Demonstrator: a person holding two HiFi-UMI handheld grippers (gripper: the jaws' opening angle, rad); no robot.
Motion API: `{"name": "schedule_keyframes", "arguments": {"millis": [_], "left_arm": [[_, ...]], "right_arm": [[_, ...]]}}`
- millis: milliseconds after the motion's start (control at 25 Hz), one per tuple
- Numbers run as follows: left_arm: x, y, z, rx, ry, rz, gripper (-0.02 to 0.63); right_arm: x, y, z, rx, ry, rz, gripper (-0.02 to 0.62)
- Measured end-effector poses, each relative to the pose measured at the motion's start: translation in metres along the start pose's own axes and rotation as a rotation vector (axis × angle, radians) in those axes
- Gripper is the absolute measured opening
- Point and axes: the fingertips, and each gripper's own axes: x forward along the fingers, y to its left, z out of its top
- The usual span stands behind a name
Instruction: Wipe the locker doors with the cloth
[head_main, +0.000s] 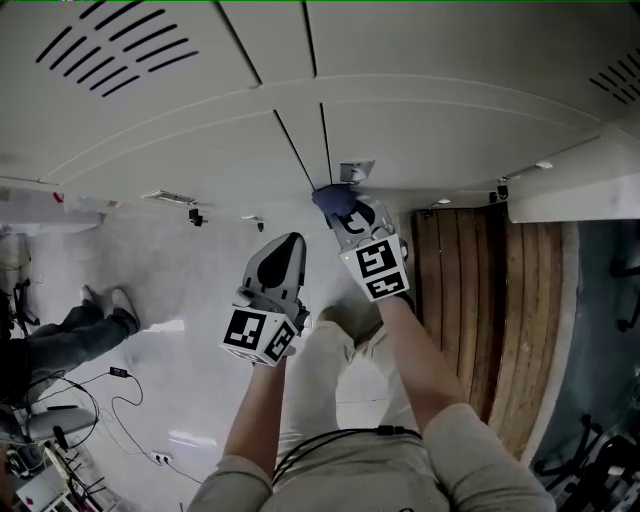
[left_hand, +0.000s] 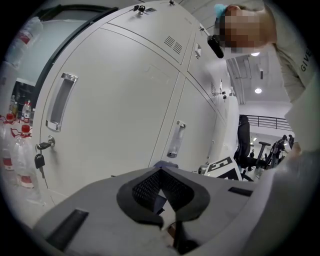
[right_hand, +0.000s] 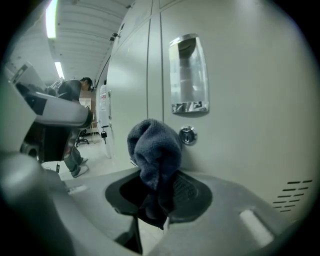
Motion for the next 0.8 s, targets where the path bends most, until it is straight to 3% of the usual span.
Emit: {"name": "schedule_keyframes", "arguments": {"millis": [360,800], "left_arm": [[0.017,-0.024,-0.004,0.003,0.029,-0.045,-0.002],[0.039,-0.059,-0.020,0.026,0.055,-0.108,-0.002]], "right_arm": [[-0.036,-0.046,0.000,0.019,-0.051,-0.071,0.097],[-0.093,-0.146,-0.050,0.057,0.010,-0.260,0.098]]}}
